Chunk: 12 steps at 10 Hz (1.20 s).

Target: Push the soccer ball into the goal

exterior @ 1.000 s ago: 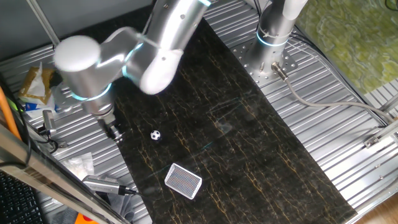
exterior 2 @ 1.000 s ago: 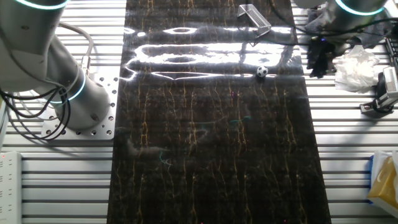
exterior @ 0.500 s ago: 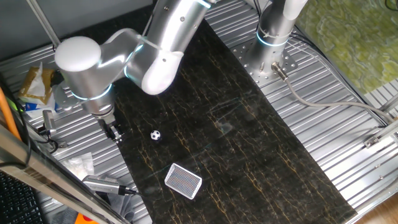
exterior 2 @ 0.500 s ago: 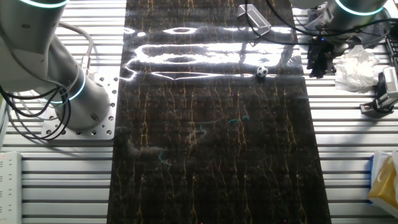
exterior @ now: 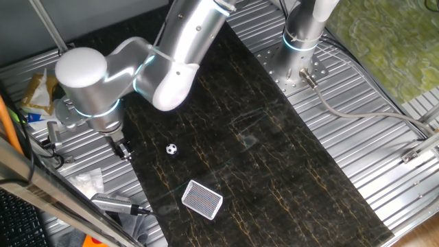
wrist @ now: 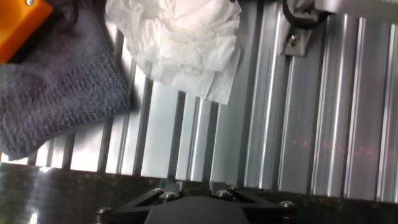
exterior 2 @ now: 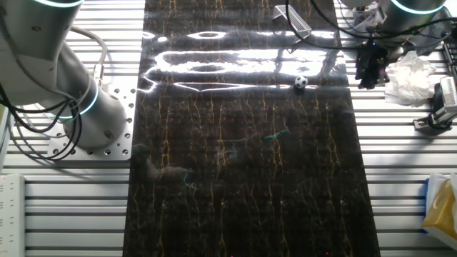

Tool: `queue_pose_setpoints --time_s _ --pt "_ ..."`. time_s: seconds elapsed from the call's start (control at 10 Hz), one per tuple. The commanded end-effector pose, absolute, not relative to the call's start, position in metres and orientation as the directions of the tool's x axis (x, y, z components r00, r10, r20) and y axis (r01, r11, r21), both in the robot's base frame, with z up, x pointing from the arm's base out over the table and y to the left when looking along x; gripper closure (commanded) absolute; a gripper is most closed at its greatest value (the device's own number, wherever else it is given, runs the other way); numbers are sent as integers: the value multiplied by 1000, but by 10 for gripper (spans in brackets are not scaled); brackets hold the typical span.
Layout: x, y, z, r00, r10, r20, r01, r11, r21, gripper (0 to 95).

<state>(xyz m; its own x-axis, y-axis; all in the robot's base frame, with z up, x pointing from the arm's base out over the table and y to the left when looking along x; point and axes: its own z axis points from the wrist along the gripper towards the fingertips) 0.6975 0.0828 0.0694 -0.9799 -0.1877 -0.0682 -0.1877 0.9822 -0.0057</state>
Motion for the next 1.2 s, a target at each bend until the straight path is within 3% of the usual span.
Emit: queue_pose_setpoints --time_s 0.1,1.2 --pt "700 84 68 -978 -201 -49 -202 979 24 760" --pt "689 94 60 -968 -249 -21 -250 968 32 760"
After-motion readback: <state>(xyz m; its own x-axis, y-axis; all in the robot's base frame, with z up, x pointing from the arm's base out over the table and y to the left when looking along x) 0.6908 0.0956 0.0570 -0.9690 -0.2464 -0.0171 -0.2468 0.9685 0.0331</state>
